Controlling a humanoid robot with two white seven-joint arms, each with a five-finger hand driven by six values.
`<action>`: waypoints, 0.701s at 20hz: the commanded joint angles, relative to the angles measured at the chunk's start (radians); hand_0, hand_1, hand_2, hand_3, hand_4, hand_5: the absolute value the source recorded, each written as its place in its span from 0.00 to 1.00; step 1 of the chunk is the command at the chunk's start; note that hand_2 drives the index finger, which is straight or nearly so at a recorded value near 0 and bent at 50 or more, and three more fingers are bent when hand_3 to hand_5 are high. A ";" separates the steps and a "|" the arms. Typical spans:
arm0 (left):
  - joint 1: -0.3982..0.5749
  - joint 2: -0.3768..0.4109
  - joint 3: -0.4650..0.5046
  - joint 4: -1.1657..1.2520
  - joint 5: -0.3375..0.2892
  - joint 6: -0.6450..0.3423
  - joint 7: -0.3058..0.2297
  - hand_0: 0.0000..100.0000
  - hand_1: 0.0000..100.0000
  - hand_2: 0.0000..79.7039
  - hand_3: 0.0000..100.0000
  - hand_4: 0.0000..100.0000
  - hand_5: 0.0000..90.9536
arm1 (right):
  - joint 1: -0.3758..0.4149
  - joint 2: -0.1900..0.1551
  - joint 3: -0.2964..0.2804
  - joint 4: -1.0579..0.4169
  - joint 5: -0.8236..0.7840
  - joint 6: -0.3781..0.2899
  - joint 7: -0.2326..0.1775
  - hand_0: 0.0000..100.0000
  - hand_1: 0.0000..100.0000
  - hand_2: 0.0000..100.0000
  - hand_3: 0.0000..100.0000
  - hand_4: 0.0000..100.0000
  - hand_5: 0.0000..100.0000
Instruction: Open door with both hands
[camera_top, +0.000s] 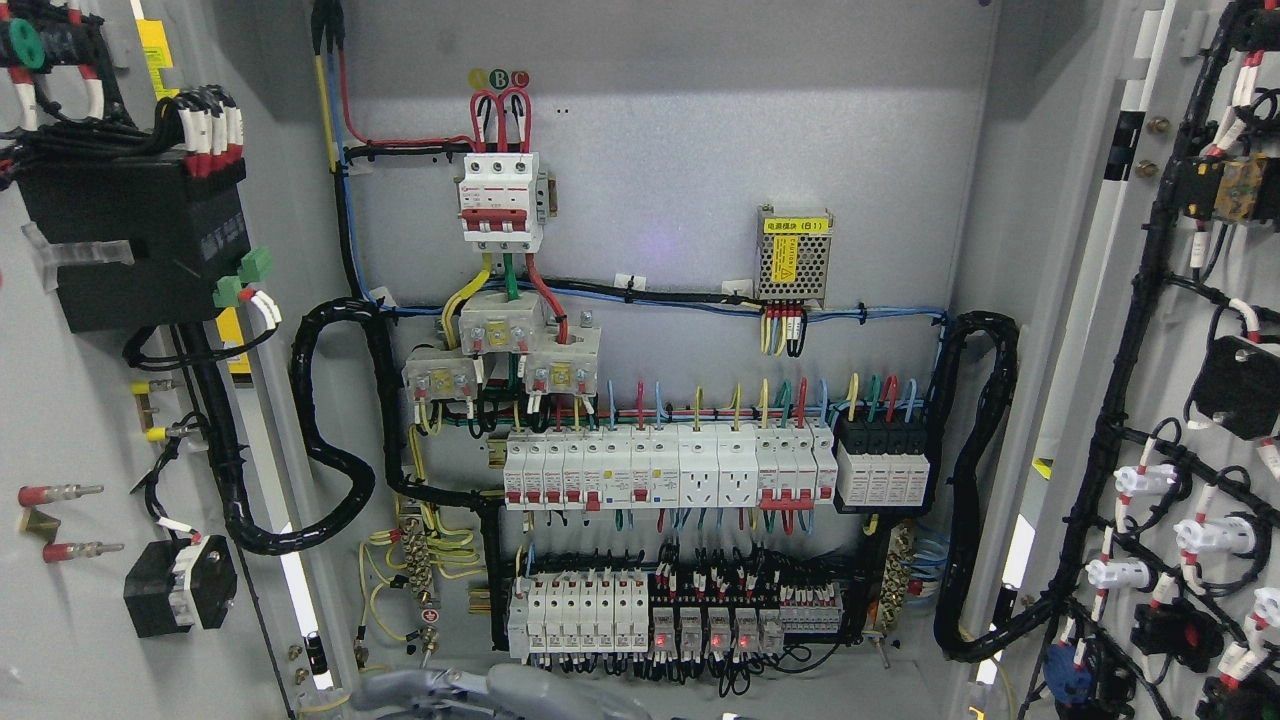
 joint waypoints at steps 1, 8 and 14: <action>0.000 0.001 0.001 0.002 0.000 0.002 0.000 0.00 0.00 0.00 0.01 0.00 0.00 | 0.029 0.100 0.154 -0.035 0.057 -0.006 -0.055 0.22 0.00 0.00 0.00 0.00 0.00; 0.000 0.001 0.000 0.000 0.000 0.000 0.000 0.00 0.00 0.00 0.02 0.00 0.00 | 0.029 0.120 0.182 -0.031 0.053 -0.009 -0.120 0.22 0.00 0.00 0.00 0.00 0.00; 0.000 -0.001 0.000 -0.001 0.000 0.002 0.000 0.00 0.00 0.00 0.02 0.00 0.00 | 0.022 0.120 0.229 -0.018 0.053 -0.012 -0.124 0.22 0.00 0.00 0.00 0.00 0.00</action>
